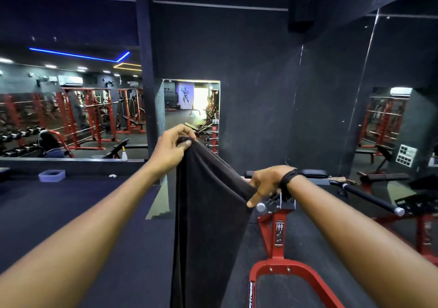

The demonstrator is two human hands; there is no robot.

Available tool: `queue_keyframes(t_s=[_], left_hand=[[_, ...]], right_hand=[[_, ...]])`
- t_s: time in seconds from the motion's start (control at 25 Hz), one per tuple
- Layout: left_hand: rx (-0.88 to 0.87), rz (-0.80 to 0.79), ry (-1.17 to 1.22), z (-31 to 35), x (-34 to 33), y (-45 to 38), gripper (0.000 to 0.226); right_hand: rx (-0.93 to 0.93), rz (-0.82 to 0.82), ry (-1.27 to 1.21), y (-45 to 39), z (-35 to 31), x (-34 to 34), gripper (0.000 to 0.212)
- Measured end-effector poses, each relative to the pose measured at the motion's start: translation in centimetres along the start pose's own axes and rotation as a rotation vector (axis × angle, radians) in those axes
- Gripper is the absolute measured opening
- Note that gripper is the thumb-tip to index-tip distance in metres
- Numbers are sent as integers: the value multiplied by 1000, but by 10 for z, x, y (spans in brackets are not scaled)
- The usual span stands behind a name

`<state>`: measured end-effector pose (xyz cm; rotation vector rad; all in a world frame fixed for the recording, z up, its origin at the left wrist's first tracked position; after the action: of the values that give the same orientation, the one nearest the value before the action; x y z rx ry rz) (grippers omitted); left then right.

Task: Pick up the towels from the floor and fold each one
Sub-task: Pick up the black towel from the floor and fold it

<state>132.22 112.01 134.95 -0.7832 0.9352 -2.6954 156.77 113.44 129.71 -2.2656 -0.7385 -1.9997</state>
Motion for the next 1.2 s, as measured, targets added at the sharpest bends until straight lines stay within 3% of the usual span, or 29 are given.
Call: queue_keyframes(t_s=[0.2,0.28,0.36,0.48,0.6,0.64,0.68,0.72,0.76,0.8,0.88,0.96,1.08,1.2], left_hand=[[23,96,-505,-30,29,8,6],[129,206,-459,-40,35,6,7],[260,246,-253,-61,39,1,7],[317,-57,-214,-90,30,5,19],[448,-482,-244,-89,3,27,25],[455,-553,-210,-77,-5,28,27],[420,-504,-116,-62,-9,21,27],[364,-339,56,-49,-9,9,22],[314,-137,295,-39,-7,-5,9],[259,-61,464,-25,-9,-14,13],[241,-251,440,-16,-37,-5,62],[369,-444,288,-34,-65,19,89],[612,-539,222,-75,-68,41,86],[764,-518,231,-98,-56,47,86]], right_hand=[[281,544,-592,5,23,51,29],[368,651,-634,4,15,57,24],[435,694,-719,0,9,57,18],[449,618,-806,-5,19,49,20],[331,330,-721,-1,26,25,27],[314,245,-683,4,26,26,28],[331,247,-698,11,25,37,28],[381,363,-791,18,27,57,29],[435,512,-968,27,30,79,34],[484,568,-1164,32,33,94,42],[484,326,-1309,27,25,75,54],[399,154,-1252,7,25,17,53],[267,179,-1309,-2,42,-34,48],[171,153,-1412,-1,53,-43,22]])
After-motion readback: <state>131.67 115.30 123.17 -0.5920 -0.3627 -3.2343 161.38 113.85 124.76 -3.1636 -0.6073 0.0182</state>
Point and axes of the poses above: each hand's wrist, its own y-axis away from the middle knuckle, its own x-axis out of the back of the hand, z = x × y, the point moved 5 cm from there along -y, towards the middle knuckle, and after that the axes turned 6 degrees about -y, right-handed, at the moved point
